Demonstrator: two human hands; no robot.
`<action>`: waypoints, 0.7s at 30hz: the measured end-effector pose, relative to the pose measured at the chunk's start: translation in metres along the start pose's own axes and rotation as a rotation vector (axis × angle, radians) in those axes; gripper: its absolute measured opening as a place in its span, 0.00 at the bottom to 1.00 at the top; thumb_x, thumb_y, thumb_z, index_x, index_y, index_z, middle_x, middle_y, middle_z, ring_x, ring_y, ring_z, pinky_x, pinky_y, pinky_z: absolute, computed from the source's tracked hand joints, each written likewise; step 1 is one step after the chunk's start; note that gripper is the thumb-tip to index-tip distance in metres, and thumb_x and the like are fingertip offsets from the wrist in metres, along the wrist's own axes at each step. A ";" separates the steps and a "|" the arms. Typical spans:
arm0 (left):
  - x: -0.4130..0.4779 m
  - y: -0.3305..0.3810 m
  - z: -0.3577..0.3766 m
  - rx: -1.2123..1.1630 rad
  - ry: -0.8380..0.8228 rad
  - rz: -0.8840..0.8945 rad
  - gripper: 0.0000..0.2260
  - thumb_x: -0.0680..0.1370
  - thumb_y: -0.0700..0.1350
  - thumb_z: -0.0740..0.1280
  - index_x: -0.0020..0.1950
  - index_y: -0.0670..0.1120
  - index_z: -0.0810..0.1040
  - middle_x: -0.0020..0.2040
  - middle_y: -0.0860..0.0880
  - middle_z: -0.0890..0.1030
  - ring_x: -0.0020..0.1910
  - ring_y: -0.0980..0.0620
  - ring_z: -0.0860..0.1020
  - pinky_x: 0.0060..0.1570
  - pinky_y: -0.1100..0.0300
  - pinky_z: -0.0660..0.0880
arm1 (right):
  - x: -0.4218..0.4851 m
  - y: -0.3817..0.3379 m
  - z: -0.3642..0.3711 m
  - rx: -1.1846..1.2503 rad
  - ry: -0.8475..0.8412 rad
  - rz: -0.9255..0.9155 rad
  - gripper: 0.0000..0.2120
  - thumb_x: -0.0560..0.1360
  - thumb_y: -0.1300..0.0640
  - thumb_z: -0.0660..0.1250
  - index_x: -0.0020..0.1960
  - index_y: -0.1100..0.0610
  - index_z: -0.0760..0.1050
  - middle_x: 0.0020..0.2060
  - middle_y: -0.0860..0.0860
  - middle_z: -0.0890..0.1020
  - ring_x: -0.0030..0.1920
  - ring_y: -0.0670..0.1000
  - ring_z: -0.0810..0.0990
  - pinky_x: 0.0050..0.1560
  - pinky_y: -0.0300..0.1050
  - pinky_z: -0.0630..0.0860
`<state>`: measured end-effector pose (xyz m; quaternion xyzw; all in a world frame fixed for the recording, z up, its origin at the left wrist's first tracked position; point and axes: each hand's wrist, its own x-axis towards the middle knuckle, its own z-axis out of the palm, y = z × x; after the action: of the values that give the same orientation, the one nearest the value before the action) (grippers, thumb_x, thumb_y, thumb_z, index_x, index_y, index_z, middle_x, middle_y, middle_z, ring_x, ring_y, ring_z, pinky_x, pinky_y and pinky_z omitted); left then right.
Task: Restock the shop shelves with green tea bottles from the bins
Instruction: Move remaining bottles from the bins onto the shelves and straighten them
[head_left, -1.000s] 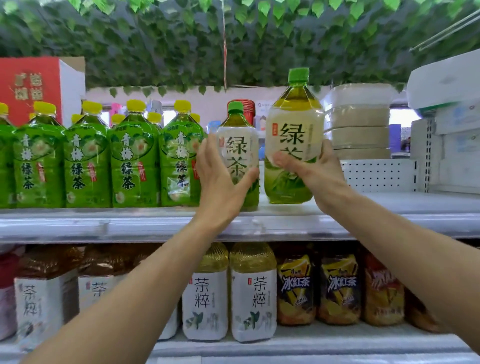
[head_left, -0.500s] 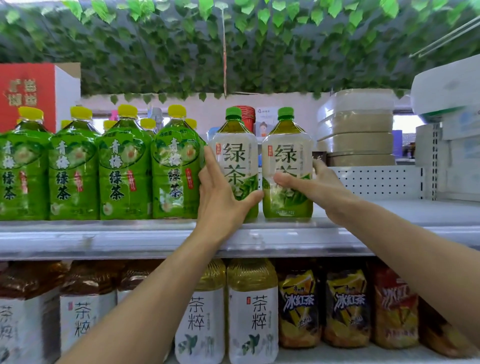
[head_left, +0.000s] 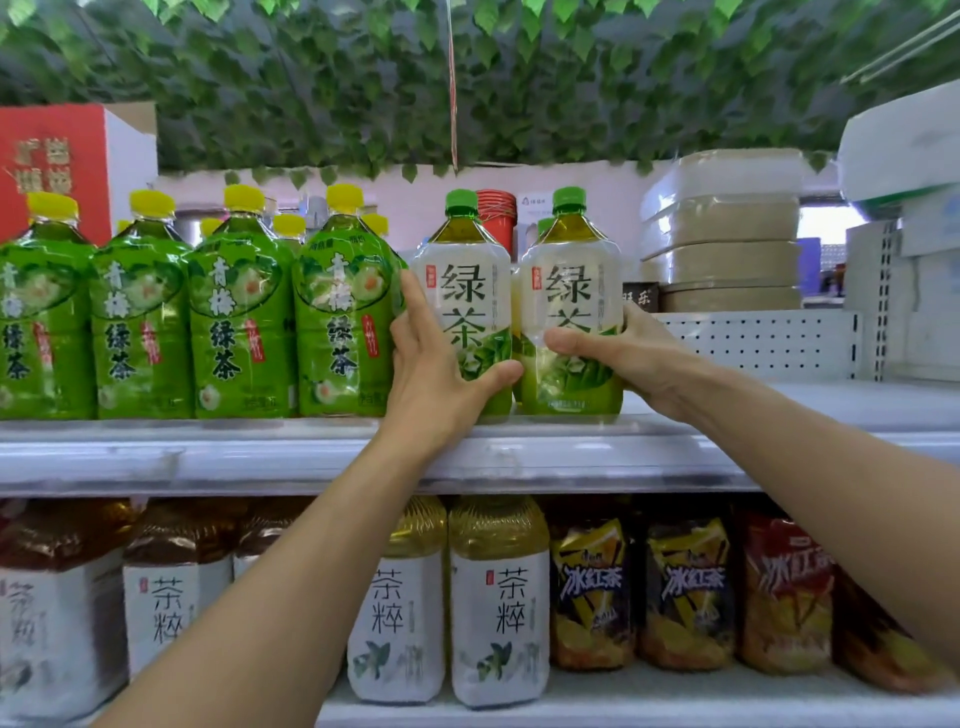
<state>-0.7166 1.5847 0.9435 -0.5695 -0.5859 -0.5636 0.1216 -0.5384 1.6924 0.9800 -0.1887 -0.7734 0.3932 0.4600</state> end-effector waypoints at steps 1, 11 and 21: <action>0.000 0.000 0.000 -0.001 0.002 -0.002 0.60 0.71 0.57 0.76 0.77 0.54 0.26 0.79 0.49 0.48 0.78 0.48 0.55 0.68 0.60 0.53 | 0.000 0.001 0.000 -0.007 0.010 0.011 0.40 0.54 0.43 0.83 0.63 0.53 0.77 0.52 0.51 0.86 0.53 0.53 0.85 0.60 0.56 0.80; -0.013 0.012 0.001 0.167 0.060 -0.007 0.56 0.73 0.60 0.73 0.80 0.49 0.31 0.79 0.43 0.51 0.78 0.46 0.57 0.69 0.58 0.56 | -0.005 0.001 0.005 -0.205 0.094 0.001 0.48 0.60 0.35 0.78 0.71 0.56 0.64 0.59 0.49 0.81 0.59 0.51 0.80 0.65 0.55 0.75; -0.103 0.044 -0.006 0.451 0.065 0.102 0.38 0.77 0.61 0.67 0.82 0.49 0.54 0.80 0.47 0.58 0.79 0.47 0.55 0.78 0.46 0.55 | -0.123 0.008 0.003 -0.834 0.222 -0.319 0.39 0.75 0.41 0.68 0.78 0.54 0.57 0.75 0.54 0.63 0.74 0.56 0.62 0.73 0.53 0.60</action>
<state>-0.6508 1.5131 0.8874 -0.5384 -0.6632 -0.4295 0.2931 -0.4788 1.6156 0.9035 -0.2773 -0.8311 -0.0497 0.4796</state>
